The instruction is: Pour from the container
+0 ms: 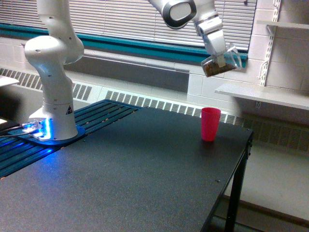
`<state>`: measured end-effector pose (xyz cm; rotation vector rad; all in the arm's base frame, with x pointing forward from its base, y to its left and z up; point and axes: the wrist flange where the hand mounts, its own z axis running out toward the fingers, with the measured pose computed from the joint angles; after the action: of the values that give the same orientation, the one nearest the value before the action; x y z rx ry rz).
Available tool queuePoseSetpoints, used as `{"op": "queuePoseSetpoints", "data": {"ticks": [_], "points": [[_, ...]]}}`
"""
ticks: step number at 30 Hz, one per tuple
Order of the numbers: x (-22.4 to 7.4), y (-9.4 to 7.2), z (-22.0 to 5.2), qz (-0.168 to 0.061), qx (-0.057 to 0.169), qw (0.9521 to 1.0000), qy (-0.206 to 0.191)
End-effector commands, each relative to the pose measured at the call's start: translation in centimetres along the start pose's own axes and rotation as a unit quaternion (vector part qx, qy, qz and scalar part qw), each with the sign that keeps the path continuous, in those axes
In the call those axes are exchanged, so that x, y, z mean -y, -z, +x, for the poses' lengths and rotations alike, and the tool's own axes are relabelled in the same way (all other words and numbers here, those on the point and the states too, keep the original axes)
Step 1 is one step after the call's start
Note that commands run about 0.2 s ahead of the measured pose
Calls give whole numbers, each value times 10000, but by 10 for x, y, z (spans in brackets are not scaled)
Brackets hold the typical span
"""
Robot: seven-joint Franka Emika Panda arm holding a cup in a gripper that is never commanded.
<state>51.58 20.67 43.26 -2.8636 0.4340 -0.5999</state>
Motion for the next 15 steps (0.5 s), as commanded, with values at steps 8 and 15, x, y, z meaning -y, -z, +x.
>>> {"op": "queuePoseSetpoints", "data": {"ticks": [8, 15], "points": [[4, -23, -35, -130, 275, 9985, 454], [0, -38, -48, -248, 500, 9966, 610]]}}
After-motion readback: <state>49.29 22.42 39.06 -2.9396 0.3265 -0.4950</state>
